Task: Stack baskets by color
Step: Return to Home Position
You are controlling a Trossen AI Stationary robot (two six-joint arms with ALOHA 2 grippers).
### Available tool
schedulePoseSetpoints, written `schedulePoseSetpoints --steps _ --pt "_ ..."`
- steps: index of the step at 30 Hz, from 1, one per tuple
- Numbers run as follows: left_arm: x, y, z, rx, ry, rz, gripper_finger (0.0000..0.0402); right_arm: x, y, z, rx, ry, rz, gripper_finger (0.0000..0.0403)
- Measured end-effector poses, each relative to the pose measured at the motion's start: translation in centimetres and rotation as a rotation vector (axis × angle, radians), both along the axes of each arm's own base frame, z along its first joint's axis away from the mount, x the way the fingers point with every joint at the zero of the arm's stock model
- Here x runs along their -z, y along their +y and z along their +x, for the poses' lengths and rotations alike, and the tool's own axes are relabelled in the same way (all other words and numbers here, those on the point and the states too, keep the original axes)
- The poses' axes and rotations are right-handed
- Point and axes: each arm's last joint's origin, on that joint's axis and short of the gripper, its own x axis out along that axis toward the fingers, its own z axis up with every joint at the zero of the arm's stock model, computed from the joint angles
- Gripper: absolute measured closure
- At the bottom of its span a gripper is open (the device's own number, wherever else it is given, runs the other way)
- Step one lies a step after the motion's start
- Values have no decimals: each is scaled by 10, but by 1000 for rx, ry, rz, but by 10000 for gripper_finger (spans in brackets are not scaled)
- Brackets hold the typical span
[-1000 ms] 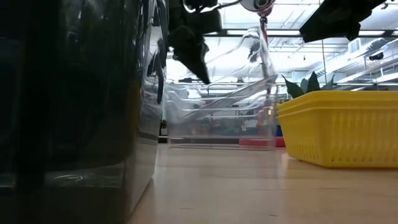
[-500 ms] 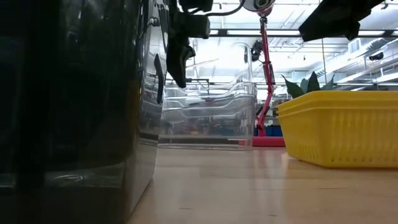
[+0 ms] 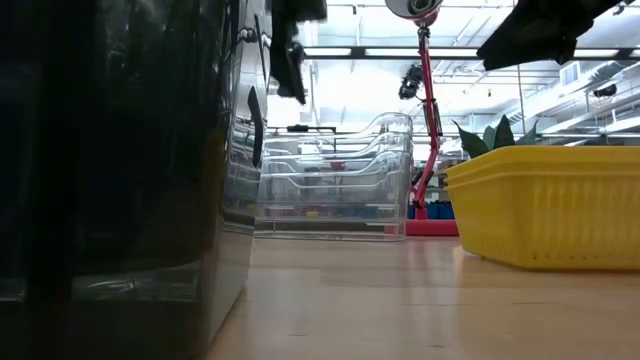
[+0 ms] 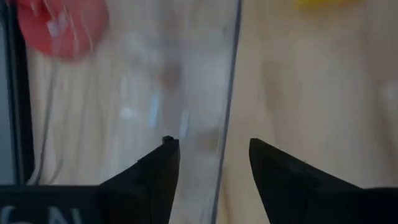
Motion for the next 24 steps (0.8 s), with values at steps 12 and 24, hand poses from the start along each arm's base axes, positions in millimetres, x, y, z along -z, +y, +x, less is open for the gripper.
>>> schedulePoseSetpoints --steps 12,24 --pt "-6 -8 -48 48 -349 -123 250 9 7 -5 -33 10 -75 240" --pt "11 -12 -109 41 -631 -158 278 44 -5 -8 -26 -14 -16 322"
